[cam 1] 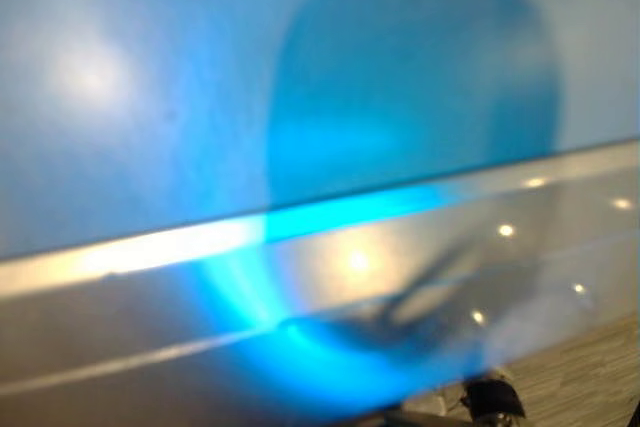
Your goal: Pick up the laundry basket with both hands and put the clothes into the washing machine.
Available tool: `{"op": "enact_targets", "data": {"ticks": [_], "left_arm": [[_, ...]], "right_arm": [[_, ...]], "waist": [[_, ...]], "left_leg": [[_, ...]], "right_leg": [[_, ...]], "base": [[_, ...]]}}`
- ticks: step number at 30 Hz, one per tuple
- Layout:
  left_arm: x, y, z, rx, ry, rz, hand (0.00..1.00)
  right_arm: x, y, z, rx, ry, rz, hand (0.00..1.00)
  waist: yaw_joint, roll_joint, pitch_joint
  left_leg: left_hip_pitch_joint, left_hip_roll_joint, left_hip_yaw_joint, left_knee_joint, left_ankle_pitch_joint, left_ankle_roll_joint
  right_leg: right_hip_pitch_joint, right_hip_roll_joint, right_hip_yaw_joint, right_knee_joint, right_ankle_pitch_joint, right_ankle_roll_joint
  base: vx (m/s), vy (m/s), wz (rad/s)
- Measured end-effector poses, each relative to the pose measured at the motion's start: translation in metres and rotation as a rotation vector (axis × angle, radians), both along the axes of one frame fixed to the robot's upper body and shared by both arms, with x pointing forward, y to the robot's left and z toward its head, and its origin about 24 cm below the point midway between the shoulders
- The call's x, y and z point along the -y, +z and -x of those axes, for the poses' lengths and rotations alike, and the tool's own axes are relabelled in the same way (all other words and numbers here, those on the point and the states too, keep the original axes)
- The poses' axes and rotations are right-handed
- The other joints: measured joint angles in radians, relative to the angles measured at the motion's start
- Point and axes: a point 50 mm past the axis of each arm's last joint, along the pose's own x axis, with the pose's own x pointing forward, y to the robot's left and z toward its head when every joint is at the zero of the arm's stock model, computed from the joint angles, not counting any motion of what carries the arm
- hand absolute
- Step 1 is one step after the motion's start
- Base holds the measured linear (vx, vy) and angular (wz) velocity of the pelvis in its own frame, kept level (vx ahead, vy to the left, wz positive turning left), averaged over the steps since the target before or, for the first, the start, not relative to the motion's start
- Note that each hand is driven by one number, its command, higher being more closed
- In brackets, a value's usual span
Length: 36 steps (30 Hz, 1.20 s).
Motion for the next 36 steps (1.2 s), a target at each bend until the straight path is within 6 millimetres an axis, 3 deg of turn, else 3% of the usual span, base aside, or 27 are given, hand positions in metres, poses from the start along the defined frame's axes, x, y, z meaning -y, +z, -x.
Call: {"op": "enact_targets", "data": {"ticks": [1,5,6,8,11,12,25,34,36], "left_arm": [[0.002,0.004,0.001,0.013,0.0,-0.007,1.0],[0.01,0.052,0.013,0.153,0.048,-0.054,1.0],[0.006,0.069,0.022,0.219,0.087,-0.071,1.0],[-0.008,0.083,0.032,0.282,0.176,-0.069,1.0],[-0.02,0.092,0.041,0.301,0.317,-0.099,1.0],[-0.022,0.094,0.042,0.305,0.339,-0.11,0.0],[-0.003,0.111,0.043,0.292,0.46,-0.36,0.0],[0.013,0.111,0.035,0.241,0.447,-0.444,0.0],[0.019,0.107,0.031,0.222,0.444,-0.49,0.0]], "right_arm": [[0.0,0.0,0.0,0.003,-0.001,-0.005,0.0],[0.005,-0.003,0.01,0.018,-0.037,-0.025,0.0],[0.008,-0.005,0.015,0.019,-0.05,-0.032,0.0],[0.012,-0.007,0.02,0.012,-0.063,-0.034,0.0],[0.018,-0.014,0.035,-0.023,-0.084,-0.028,0.0],[0.02,-0.014,0.037,-0.025,-0.094,-0.031,0.0],[0.021,-0.017,0.041,-0.013,-0.111,-0.045,0.0],[0.005,-0.027,0.04,-0.052,-0.059,-0.069,0.0],[0.002,-0.029,0.041,-0.063,-0.055,-0.076,0.0]], "waist": [[0.002,0.0,0.0],[0.018,0.0,0.0],[0.017,0.0,0.0],[0.014,0.0,0.0],[0.012,0.0,0.0],[0.011,0.0,0.0],[-0.002,0.0,0.0],[-0.003,-0.001,-0.001],[-0.003,-0.002,-0.003]], "left_leg": [[-0.005,0.0,-0.002,0.003,0.0,0.0],[-0.063,-0.003,-0.028,0.022,0.0,0.0],[-0.083,-0.004,-0.036,0.029,0.0,0.0],[-0.103,-0.004,-0.059,0.04,0.0,0.0],[-0.121,-0.009,-0.089,0.048,0.0,0.0],[-0.124,-0.013,-0.1,0.049,0.0,0.0],[-0.151,-0.018,-0.137,0.033,0.0,0.0],[-0.152,-0.031,-0.156,-0.034,0.0,0.0],[-0.144,-0.032,-0.162,-0.06,-0.027,-0.026]], "right_leg": [[-0.003,-0.001,-0.002,0.006,-0.006,-0.007],[-0.061,-0.002,-0.024,0.05,-0.027,-0.041],[-0.082,-0.002,-0.031,0.071,-0.037,-0.054],[-0.101,-0.001,-0.049,0.087,-0.041,-0.06],[-0.115,-0.002,-0.074,0.1,-0.058,-0.089],[-0.115,-0.001,-0.079,0.101,-0.06,-0.092],[-0.111,-0.019,-0.129,0.094,-0.08,-0.091],[-0.09,-0.02,-0.158,0.022,-0.08,-0.091],[-0.066,-0.02,-0.166,-0.026,-0.123,-0.096]], "base": [[0.12,0.046,0.22],[0.08,0.028,0.1],[0.04,0.018,0.07],[-0.01,0.017,-0.02],[-0.06,0.044,-0.03],[-0.11,0.067,-0.01],[-0.09,0.065,0.07],[-0.11,0.035,0.04],[-0.14,0.008,0.0]]}}
